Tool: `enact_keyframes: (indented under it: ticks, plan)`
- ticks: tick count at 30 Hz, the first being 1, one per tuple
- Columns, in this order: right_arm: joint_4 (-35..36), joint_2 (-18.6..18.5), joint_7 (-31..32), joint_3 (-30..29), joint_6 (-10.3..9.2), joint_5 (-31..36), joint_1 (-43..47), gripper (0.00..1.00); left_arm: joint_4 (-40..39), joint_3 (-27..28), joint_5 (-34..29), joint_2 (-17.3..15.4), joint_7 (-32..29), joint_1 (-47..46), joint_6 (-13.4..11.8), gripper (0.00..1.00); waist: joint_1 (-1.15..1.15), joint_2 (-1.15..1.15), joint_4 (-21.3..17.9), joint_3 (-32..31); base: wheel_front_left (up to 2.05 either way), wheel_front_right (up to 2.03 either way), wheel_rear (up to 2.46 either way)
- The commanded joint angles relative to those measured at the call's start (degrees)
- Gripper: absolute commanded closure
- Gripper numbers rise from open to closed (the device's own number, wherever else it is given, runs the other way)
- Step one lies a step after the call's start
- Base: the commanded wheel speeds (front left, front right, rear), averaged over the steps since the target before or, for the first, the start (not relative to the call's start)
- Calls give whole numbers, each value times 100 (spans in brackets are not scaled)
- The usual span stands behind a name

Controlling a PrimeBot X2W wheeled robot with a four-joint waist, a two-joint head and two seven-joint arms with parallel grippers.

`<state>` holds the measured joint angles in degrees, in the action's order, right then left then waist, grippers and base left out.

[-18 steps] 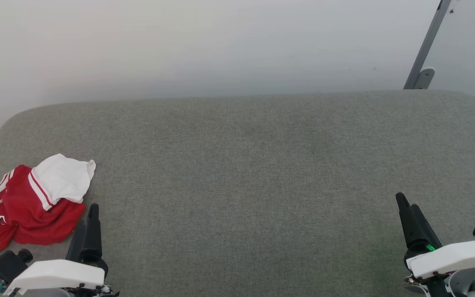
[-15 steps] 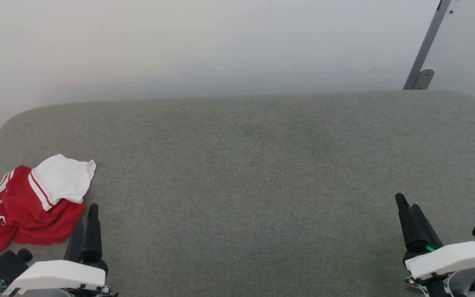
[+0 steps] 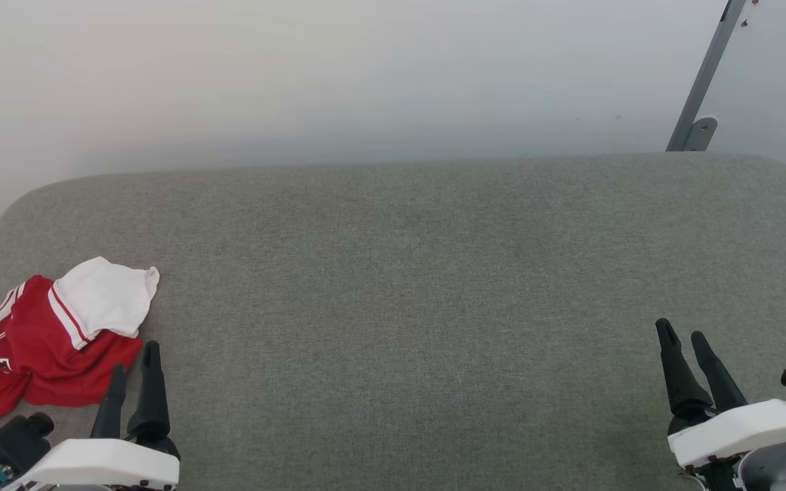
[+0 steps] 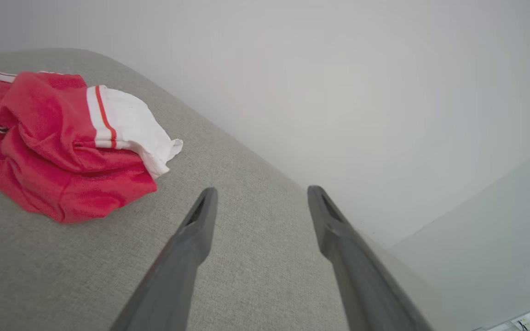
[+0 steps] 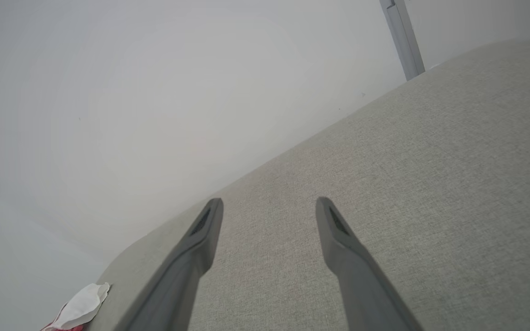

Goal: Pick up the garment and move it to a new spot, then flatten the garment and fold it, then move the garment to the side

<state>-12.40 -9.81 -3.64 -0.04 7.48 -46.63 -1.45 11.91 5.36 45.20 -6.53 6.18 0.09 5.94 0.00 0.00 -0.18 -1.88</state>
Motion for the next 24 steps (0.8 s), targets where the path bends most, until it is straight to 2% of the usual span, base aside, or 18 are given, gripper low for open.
enact_keyframes:
  ticks: [1,24]
  plan:
    - [89,-56,-60,20,1,145,-10,0,-79,14,-171,-19,61,-30,36,0,0,0,2,-3,0,0,0]
    - [175,-245,-426,166,1,1374,36,0,-215,-114,-1495,-134,419,128,148,0,0,0,2,-81,0,0,0]
